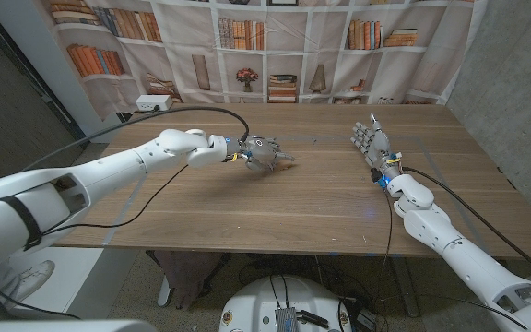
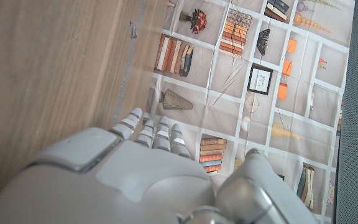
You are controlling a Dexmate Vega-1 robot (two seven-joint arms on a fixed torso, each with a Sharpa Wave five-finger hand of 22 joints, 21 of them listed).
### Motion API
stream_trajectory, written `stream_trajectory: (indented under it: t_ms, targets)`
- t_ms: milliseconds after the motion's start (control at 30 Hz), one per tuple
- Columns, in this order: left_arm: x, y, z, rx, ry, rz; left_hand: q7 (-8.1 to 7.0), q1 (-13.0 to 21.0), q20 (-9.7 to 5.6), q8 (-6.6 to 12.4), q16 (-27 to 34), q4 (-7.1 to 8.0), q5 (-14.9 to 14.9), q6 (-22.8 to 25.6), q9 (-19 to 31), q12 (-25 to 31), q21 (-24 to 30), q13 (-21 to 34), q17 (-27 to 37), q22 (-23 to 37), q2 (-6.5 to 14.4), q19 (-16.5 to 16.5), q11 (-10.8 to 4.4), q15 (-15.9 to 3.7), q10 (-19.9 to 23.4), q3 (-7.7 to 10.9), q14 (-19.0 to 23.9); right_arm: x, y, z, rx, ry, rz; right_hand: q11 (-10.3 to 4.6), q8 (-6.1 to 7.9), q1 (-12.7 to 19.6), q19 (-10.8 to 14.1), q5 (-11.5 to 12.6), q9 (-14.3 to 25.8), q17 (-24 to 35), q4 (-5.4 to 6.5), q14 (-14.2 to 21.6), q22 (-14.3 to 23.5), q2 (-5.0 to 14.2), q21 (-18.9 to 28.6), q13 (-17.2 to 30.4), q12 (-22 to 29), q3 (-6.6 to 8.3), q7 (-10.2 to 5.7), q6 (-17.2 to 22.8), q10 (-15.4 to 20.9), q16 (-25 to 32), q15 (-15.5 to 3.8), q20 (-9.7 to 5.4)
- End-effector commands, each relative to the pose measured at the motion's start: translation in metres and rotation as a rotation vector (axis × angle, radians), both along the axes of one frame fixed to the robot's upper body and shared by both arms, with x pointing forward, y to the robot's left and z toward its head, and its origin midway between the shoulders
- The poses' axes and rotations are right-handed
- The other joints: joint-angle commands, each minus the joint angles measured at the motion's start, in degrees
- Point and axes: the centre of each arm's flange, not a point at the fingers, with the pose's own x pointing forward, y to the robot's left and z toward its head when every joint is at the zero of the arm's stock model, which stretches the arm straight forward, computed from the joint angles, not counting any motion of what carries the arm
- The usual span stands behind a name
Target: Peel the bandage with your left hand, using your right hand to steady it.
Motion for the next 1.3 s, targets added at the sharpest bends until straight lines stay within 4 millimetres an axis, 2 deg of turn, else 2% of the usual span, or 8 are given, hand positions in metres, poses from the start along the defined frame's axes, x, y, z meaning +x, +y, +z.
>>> stream_trajectory:
  t_ms: [33,233,367,500,600,867,1033,1300]
  targets:
    - [0.0002,-0.0009,-0.0051,-0.021,-0.006,-0.02,-0.3,0.9,-0.08,0.51,1.2,0.18,-0.2,1.6,0.2,1.6,0.3,1.0,1.0,0.2,0.3,0.8,-0.12,-10.9,1.7,-0.56,2.0,0.001,-0.0013,0.0049,0.003,-0.009,0.005,-0.45,0.03,-0.2,0.2,0.1,0.2,0.2,0.01,-0.2,0.1,0.6,-0.3,0.1,0.1,0.09,-0.34,0.3,0.0,0.3,-0.51,0.22]
    - [0.0002,-0.0005,-0.0037,-0.043,-0.015,-0.023,-0.45,2.7,-0.44,0.63,3.7,0.25,-0.2,4.2,0.4,5.8,0.7,3.6,3.7,0.3,0.3,2.2,-0.09,-11.08,4.4,-2.41,5.9,0.0017,-0.0016,0.0069,0.0,-0.012,0.007,-0.59,0.07,-0.6,0.3,0.1,0.2,0.3,0.26,-0.2,0.1,0.82,-0.3,0.1,0.1,0.01,-0.47,0.4,0.0,0.3,-0.57,0.24]
    - [0.0004,-0.0006,-0.0042,-0.036,-0.007,-0.021,-0.68,4.4,-0.54,0.23,6.6,0.15,-0.2,5.4,0.6,9.4,1.0,6.4,6.6,0.4,0.1,3.4,-0.1,-11.18,5.1,-4.21,10.0,0.003,-0.0016,0.0083,0.0,-0.015,0.01,-0.59,0.08,-0.8,0.3,0.1,0.2,0.3,0.38,-0.2,0.1,0.89,-0.3,0.1,0.1,-0.04,-0.58,0.5,0.1,0.4,-0.57,0.21]
    - [0.001,-0.0006,-0.0048,-0.041,-0.002,-0.018,-0.8,4.9,-0.41,0.18,7.0,0.25,-0.1,5.7,0.6,9.6,1.1,6.3,7.1,0.5,0.4,3.8,-0.05,-11.28,4.9,-4.43,10.6,0.0039,-0.002,0.0082,0.005,-0.015,0.015,-0.59,0.08,-1.0,0.3,0.1,0.2,0.3,0.45,-0.2,0.1,0.95,-0.3,0.1,0.1,-0.08,-0.53,0.5,0.1,0.4,-0.61,0.18]
    - [0.0012,-0.0006,-0.0057,-0.052,0.0,-0.016,-0.76,5.7,-0.15,0.06,8.4,0.3,-0.1,6.2,0.7,10.3,1.1,6.2,8.4,0.5,0.5,3.9,0.02,-11.35,4.8,-5.12,13.1,0.005,-0.0022,0.0078,0.005,-0.012,0.016,-0.56,0.08,-1.1,0.4,0.1,0.2,0.3,0.5,-0.1,0.1,0.98,-0.3,0.1,0.2,-0.11,-0.5,0.5,0.1,0.4,-0.63,0.16]
    - [0.003,-0.0017,-0.0042,-0.062,0.013,-0.022,-0.99,8.8,0.32,-0.22,13.3,0.38,0.0,7.6,1.0,12.6,1.3,5.3,12.3,0.7,0.5,4.9,0.2,-11.51,4.7,-7.08,22.9,0.0072,-0.0025,0.0088,0.001,-0.011,0.018,-0.59,0.06,-1.2,0.4,0.1,0.2,0.3,0.55,-0.1,0.1,1.05,-0.3,0.1,0.2,-0.15,-0.51,0.5,0.1,0.4,-0.65,0.16]
    - [0.0031,-0.0042,-0.0055,-0.061,0.004,-0.024,-1.17,10.0,0.37,0.43,13.9,0.31,0.0,10.0,1.2,13.3,1.4,4.9,13.2,0.7,0.4,5.2,0.31,-11.59,4.5,-7.53,24.9,0.0074,-0.0035,0.01,0.001,-0.014,0.019,-0.66,0.06,-1.3,0.4,0.1,0.2,0.3,0.57,-0.1,0.1,1.08,-0.3,0.1,0.2,-0.17,-0.53,0.5,0.1,0.4,-0.65,0.15]
    - [0.0035,-0.0048,-0.0059,-0.067,0.009,-0.026,-1.25,11.9,-0.93,0.57,12.5,0.71,0.0,12.9,1.5,15.4,2.0,4.2,11.0,0.6,0.4,7.0,0.49,-11.73,4.3,-8.62,31.0,0.0086,-0.0045,0.0102,0.001,-0.011,0.019,-0.84,0.06,-1.3,0.5,0.1,0.2,0.3,0.57,-0.1,0.1,1.11,-0.3,0.1,0.1,-0.21,-0.55,0.5,0.1,0.4,-0.66,0.19]
